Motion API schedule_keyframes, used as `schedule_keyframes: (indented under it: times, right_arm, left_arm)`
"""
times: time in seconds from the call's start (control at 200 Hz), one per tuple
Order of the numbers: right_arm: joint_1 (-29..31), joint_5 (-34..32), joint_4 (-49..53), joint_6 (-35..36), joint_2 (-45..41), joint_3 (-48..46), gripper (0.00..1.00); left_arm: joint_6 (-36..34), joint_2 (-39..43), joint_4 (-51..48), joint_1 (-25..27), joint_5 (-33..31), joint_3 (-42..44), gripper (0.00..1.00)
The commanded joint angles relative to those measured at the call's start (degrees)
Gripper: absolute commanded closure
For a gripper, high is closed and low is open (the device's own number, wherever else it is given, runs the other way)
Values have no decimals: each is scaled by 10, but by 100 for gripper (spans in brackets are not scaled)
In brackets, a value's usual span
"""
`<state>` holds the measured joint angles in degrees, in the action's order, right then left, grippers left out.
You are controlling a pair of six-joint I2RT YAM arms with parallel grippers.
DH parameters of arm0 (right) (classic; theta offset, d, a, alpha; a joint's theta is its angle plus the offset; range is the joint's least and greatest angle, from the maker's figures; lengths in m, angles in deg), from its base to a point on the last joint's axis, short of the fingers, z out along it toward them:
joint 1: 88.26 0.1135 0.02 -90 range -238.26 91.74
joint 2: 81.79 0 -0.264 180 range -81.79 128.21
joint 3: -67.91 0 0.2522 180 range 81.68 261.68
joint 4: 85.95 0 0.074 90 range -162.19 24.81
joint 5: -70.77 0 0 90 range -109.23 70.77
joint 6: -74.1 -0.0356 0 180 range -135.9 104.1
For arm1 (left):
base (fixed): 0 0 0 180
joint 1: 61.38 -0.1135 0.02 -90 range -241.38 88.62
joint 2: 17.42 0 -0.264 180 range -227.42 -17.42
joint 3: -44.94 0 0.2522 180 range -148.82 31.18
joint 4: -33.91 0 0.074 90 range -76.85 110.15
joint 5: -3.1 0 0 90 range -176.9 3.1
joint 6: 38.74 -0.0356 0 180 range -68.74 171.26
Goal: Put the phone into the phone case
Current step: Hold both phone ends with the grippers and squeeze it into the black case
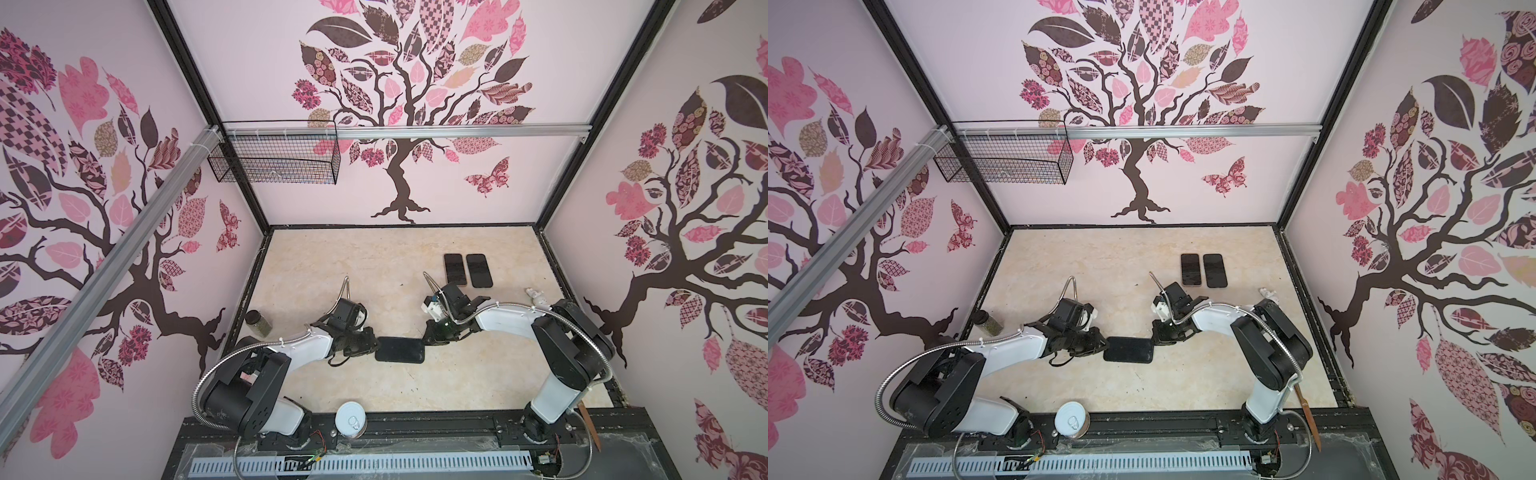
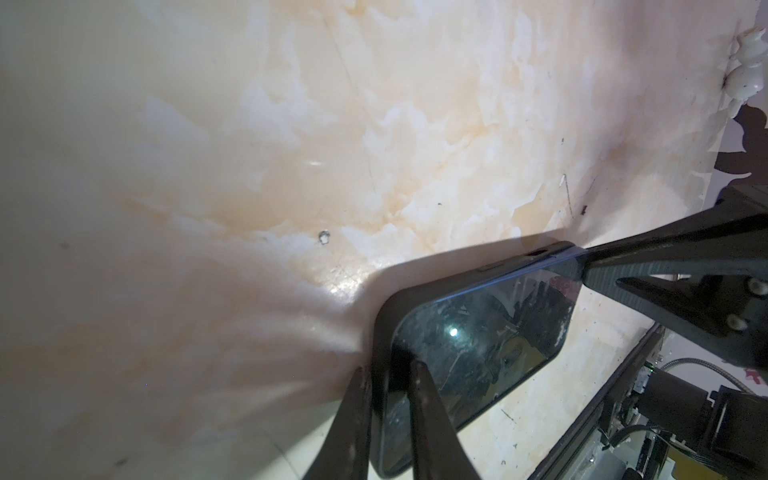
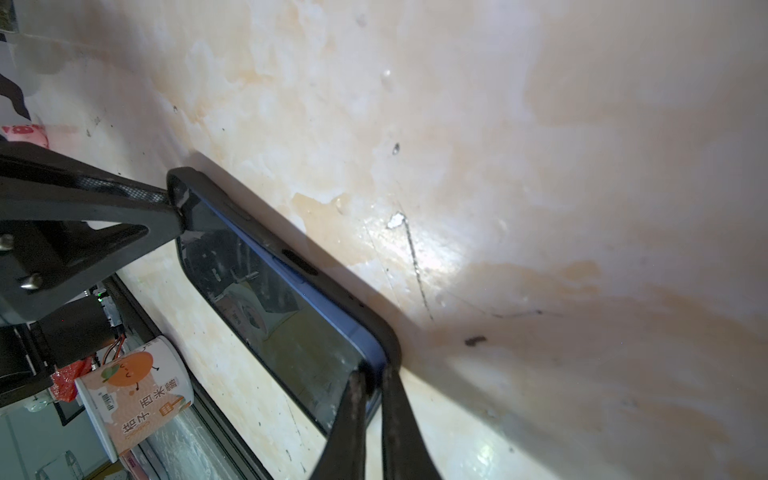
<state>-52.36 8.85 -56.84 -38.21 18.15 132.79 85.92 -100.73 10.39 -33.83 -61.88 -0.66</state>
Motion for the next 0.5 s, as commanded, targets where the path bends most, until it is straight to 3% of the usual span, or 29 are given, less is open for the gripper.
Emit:
schedule_keyframes:
  times: [0.0, 0.495]
  right_arm:
    - [78, -76, -64, -4, 133, -23, 90]
    - [110, -137, -74, -25, 225, -2, 92]
  left_arm:
    - [4, -32, 38, 11, -5, 4, 82]
    - [15, -48, 67, 13, 0, 15, 83]
